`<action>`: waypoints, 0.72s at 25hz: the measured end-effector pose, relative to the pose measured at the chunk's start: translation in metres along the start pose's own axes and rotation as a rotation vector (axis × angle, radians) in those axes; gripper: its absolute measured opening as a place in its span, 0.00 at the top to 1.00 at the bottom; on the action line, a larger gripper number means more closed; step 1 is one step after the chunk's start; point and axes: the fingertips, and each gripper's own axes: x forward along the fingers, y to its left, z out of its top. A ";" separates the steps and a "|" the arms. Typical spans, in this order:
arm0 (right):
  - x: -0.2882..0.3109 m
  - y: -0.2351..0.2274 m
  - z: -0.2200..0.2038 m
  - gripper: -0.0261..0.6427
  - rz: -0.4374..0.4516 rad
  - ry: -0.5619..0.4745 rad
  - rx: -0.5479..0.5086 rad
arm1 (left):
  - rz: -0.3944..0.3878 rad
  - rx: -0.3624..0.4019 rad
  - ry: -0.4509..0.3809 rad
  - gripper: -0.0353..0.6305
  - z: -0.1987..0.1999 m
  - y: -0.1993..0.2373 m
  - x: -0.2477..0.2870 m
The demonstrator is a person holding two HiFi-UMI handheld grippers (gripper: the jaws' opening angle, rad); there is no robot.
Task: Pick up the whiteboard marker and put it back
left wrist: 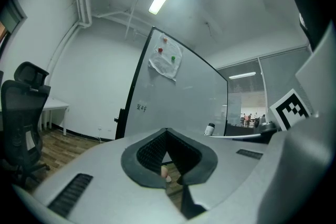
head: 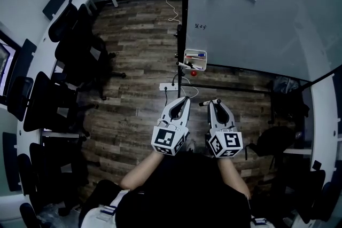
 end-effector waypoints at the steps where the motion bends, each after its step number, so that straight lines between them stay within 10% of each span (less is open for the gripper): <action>1: -0.001 -0.001 0.000 0.85 0.002 0.000 0.003 | 0.004 0.002 -0.001 0.94 0.000 -0.002 0.000; 18: -0.015 -0.025 -0.007 0.85 0.061 0.011 0.065 | 0.090 0.021 0.029 0.94 -0.013 -0.025 -0.009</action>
